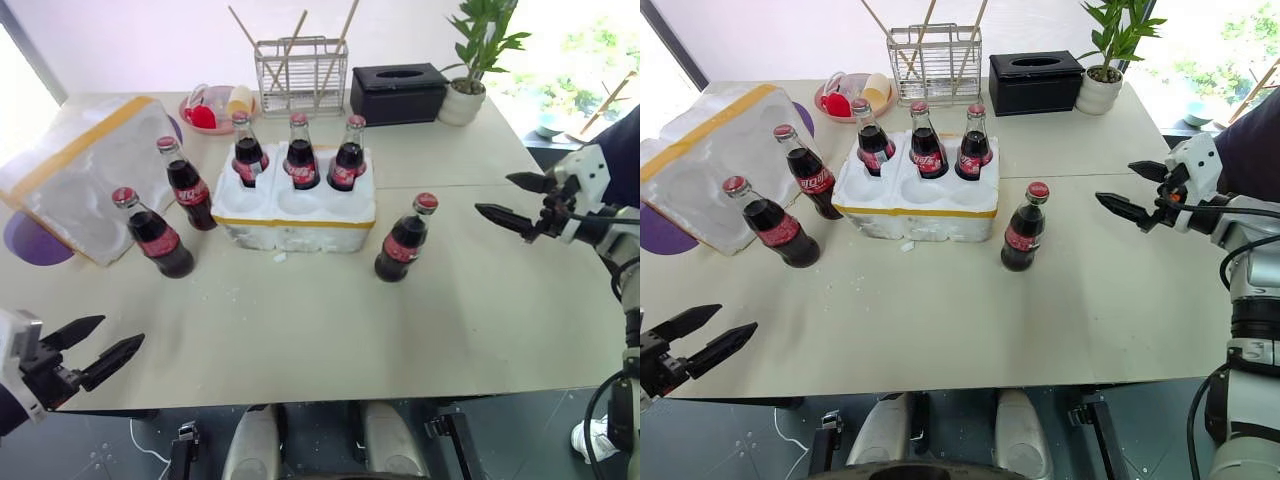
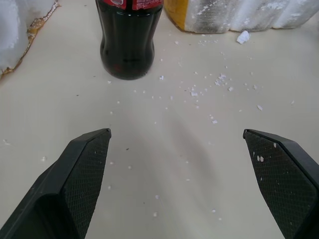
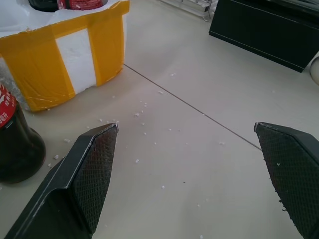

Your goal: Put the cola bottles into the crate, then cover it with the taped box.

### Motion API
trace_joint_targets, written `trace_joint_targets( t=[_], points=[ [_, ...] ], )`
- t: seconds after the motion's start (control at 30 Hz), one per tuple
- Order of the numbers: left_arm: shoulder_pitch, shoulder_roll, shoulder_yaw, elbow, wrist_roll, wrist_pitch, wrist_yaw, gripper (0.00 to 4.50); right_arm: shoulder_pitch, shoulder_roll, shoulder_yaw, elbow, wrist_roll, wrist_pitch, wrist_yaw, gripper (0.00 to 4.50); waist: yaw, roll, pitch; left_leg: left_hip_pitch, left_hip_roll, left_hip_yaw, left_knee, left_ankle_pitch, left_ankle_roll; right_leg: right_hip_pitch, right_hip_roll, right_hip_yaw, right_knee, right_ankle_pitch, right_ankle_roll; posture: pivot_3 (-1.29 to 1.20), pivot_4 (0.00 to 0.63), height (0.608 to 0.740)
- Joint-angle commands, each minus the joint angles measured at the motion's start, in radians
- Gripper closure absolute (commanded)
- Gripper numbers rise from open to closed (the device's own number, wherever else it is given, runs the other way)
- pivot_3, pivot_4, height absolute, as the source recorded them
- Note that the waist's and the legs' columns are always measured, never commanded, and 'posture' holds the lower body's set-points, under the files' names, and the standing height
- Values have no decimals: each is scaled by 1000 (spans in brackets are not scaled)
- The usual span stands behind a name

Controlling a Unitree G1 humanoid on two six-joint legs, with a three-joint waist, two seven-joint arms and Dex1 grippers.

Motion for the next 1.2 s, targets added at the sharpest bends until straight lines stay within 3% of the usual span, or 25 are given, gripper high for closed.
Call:
trace_joint_targets(
  t=[0.03,0.3,0.63,0.97,1.2],
  points=[
    [-9,1,6,-28,6,-5,18,44,-37,-22,-14,7,-5,-24,-1,0,1,0,0,0,0,0,0,0,0,0,0,0,0,0,0,0,150,740],
    [-56,-3,-21,-19,10,5,64,44,-31,-20,-22,5,1,-30,-14,0,2,0,0,0,0,0,0,0,0,0,0,0,0,0,0,0,150,740],
    [-232,-9,-58,48,64,-57,132,44,-72,-90,-36,-22,42,71,46,0,4,1,0,0,0,1,0,0,0,1,0,0,1,0,0,0,150,740],
    [-502,62,-215,255,149,-89,106,44,-1,-316,-193,-453,400,529,273,0,8,4,1,0,0,0,0,0,0,0,1,0,2,0,0,0,150,740],
    [-615,74,-307,379,213,-148,44,44,52,-342,-389,-722,698,816,175,0,7,4,1,0,1,1,0,0,0,0,0,0,1,0,0,0,150,740]
  ],
)
